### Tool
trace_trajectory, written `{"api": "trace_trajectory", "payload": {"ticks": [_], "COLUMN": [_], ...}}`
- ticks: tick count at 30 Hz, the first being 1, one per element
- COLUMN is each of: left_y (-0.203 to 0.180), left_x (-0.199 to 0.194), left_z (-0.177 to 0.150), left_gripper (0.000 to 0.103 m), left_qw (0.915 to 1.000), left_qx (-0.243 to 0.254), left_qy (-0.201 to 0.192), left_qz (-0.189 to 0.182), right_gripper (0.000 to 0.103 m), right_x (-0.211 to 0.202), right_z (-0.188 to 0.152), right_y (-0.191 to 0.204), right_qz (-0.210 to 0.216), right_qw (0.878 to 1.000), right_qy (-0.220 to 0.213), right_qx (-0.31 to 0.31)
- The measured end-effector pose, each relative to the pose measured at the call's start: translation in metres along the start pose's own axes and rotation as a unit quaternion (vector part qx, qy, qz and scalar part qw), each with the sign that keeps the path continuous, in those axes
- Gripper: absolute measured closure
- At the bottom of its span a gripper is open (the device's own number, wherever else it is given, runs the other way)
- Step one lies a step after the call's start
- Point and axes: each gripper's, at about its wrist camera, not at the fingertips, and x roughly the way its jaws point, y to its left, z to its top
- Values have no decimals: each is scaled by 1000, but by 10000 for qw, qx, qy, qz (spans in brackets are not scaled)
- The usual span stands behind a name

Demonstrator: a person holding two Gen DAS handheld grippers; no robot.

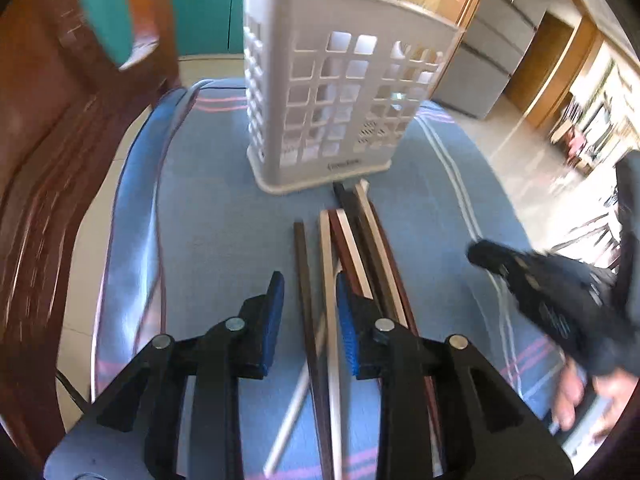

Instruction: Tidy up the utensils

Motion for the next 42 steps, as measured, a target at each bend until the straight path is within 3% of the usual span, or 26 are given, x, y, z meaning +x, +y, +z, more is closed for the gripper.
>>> {"api": "trace_trajectory", "payload": {"ticks": [4,6,10,14,24,25,26,30,32,33,36,39,42], "left_y": [-1,1,13,17,19,19,20,27,28,42,33,12,8], "left_x": [30,33,35,26,19,19,20,18,18,16,17,20,19], "left_z": [16,15,10,-4,-23,-24,-23,-21,-22,-16,-10,-6,-8], "left_gripper": [81,82,95,95,95,95,95,95,90,88,80,80,80], "left_qw": [9994,9993,9984,9982,9976,9976,9976,9972,9967,9966,9974,9976,9971], "left_qx": [53,-20,-277,-408,-557,-559,-570,-633,-695,-704,-589,-329,-288], "left_qy": [330,350,462,435,406,400,395,398,411,415,411,397,406], "left_qz": [115,140,165,67,-94,-81,-67,-44,-59,-82,72,464,573], "right_gripper": [87,86,85,85,84,86,94,95,95,91,76,75,75], "right_x": [4,6,17,30,44,43,42,33,31,30,33,43,50], "right_z": [0,0,0,-1,-3,-3,-3,-4,-5,-4,-2,6,11], "right_y": [0,0,6,24,48,47,44,24,19,17,18,28,35], "right_qz": [10,98,392,561,181,178,143,23,-4,-26,-177,-397,-521], "right_qw": [10000,9999,9991,9979,9984,9983,9982,9979,9977,9980,9978,9964,9949], "right_qy": [39,57,164,289,283,318,389,577,572,535,537,552,558], "right_qx": [13,11,16,-135,-444,-460,-444,-285,-352,-323,-353,-511,-655]}}
